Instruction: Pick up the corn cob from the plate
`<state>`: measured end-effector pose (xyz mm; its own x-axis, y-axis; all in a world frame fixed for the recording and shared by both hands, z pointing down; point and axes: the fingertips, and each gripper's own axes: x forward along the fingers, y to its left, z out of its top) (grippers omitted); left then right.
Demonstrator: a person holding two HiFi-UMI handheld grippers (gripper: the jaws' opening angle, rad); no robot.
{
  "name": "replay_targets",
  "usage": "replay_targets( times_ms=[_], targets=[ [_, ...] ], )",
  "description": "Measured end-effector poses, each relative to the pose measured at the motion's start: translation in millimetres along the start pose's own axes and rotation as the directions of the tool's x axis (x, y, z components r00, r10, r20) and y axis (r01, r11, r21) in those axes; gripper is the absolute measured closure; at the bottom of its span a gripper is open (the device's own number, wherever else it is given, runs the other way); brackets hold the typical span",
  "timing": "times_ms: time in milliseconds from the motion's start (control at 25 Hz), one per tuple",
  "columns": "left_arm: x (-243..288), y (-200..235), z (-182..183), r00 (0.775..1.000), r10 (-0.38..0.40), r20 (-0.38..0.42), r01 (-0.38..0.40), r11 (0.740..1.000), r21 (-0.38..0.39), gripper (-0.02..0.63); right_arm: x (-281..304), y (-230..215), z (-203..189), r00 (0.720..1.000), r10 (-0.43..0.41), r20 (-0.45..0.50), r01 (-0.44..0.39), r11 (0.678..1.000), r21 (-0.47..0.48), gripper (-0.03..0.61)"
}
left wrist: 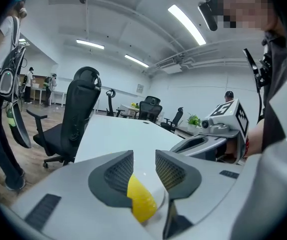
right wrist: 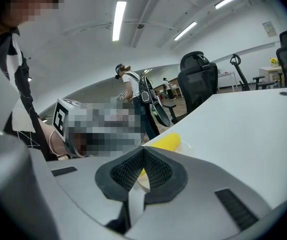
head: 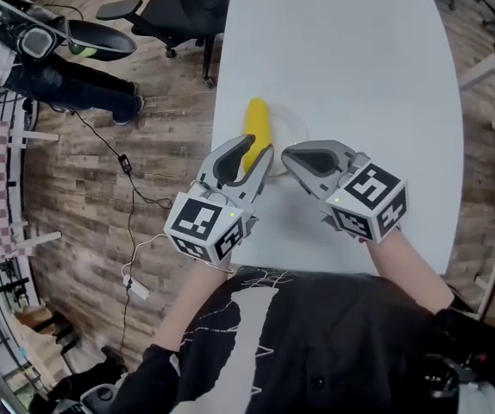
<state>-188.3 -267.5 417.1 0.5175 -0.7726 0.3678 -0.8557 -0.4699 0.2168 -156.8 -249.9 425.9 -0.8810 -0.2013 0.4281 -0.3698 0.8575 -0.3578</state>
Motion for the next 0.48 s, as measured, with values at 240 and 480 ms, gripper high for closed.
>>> replay_targets(
  times_ms=[240, 480],
  targets=[
    [16, 12, -3, 0.994, 0.049, -0.095, -0.049, 0.999, 0.000, 0.328, -12, -18, 4, 0.999, -0.034, 0.006, 0.034, 0.999, 0.019, 0.563],
    [29, 19, -33, 0.940, 0.094, -0.328, -0.106, 0.994, -0.019, 0.300, -22, -31, -3, 0.999, -0.051, 0.009, 0.050, 0.998, 0.034, 0.563]
  ],
)
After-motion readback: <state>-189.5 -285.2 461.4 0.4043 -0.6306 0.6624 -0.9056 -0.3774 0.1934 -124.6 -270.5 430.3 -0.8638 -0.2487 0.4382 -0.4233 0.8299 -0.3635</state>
